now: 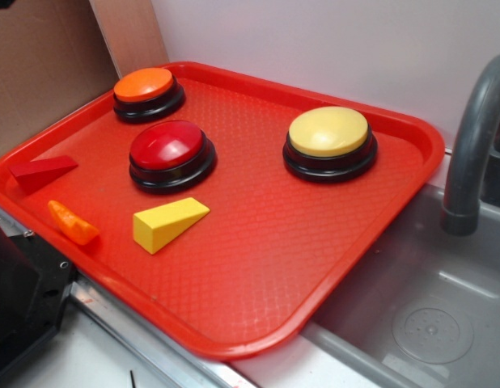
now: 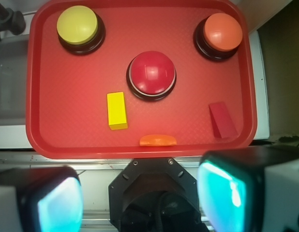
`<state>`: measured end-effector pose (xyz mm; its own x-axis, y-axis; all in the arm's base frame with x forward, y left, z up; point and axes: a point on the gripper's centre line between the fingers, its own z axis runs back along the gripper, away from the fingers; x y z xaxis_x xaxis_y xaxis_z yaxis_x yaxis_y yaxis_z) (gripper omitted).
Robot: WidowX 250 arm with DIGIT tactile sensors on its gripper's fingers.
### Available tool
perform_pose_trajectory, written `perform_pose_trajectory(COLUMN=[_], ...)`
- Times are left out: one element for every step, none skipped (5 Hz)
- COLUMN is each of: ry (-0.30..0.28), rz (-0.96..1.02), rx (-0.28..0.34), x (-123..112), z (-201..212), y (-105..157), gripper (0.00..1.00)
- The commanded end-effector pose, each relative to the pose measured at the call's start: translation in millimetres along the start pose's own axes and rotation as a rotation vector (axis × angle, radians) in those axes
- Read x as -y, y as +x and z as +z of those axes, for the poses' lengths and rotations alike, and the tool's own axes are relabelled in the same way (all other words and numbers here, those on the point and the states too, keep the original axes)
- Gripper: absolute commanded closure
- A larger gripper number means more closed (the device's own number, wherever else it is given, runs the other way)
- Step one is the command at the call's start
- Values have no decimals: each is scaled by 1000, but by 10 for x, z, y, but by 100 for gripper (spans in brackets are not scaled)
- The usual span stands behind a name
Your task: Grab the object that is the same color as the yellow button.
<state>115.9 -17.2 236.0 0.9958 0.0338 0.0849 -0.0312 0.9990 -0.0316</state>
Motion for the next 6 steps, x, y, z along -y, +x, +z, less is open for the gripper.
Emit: perform_pose_trajectory(ry=[0, -45, -38, -10, 20, 38], rz=[0, 26, 33, 31, 8, -18], rx=[0, -43, -72, -72, -16, 20], x=[0, -28, 15, 222, 406, 489], z=[0, -216, -406, -780, -993, -1237], y=[0, -57, -45, 57, 168, 219], gripper=[0, 0, 0, 0, 0, 0])
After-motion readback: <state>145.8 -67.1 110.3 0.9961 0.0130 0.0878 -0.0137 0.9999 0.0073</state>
